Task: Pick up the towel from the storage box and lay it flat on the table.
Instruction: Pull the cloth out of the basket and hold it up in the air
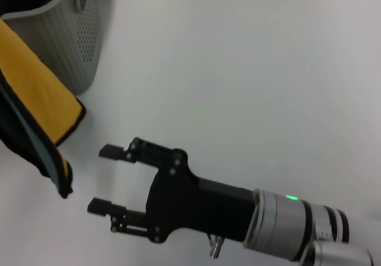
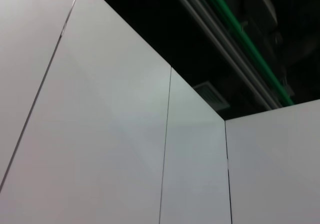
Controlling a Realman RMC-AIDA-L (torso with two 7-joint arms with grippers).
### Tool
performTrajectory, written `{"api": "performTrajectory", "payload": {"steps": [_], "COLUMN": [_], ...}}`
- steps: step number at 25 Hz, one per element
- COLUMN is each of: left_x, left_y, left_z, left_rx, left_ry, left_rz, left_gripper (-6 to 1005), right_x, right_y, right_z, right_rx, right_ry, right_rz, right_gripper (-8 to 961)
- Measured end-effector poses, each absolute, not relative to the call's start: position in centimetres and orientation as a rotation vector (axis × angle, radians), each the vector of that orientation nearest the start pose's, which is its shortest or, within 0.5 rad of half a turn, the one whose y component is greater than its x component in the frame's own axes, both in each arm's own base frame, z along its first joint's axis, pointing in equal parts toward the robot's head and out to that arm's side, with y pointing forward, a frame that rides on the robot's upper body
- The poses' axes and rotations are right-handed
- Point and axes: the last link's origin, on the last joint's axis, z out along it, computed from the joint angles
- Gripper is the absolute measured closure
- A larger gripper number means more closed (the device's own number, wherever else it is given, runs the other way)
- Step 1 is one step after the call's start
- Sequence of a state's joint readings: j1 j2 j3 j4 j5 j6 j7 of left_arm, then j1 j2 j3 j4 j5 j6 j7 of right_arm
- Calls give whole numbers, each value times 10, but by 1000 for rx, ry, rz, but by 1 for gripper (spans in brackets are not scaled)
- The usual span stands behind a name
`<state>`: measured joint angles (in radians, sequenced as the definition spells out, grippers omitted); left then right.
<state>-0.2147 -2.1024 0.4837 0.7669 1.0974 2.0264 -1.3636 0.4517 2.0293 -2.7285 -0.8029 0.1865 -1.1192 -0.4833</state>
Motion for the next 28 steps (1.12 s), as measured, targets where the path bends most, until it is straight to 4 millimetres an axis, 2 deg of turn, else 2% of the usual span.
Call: {"api": "performTrajectory", "payload": {"steps": [6,20,25,28], "left_x": [-269,-260,-256,-256], "left_y": [237,251,252,252], "left_z": [126,101,99,100], "left_rx": [-1823,-1713,-1716,-1707], "left_ry": [-125,-70,-62,-59], "left_rz": [-1664,-1718,-1741,-1745], "left_gripper": [977,977,977,977], "right_x": [129,134,133,134], "right_y": [227,241,262,265], "right_z": [-133,-131,-129,-129], "right_rx": [-2266,-2442,-2527,-2549], "right_ry": [-704,-390,-267,-249], "right_rz": [1126,1226,1235,1239], "right_gripper": [261,268,284,293]}}
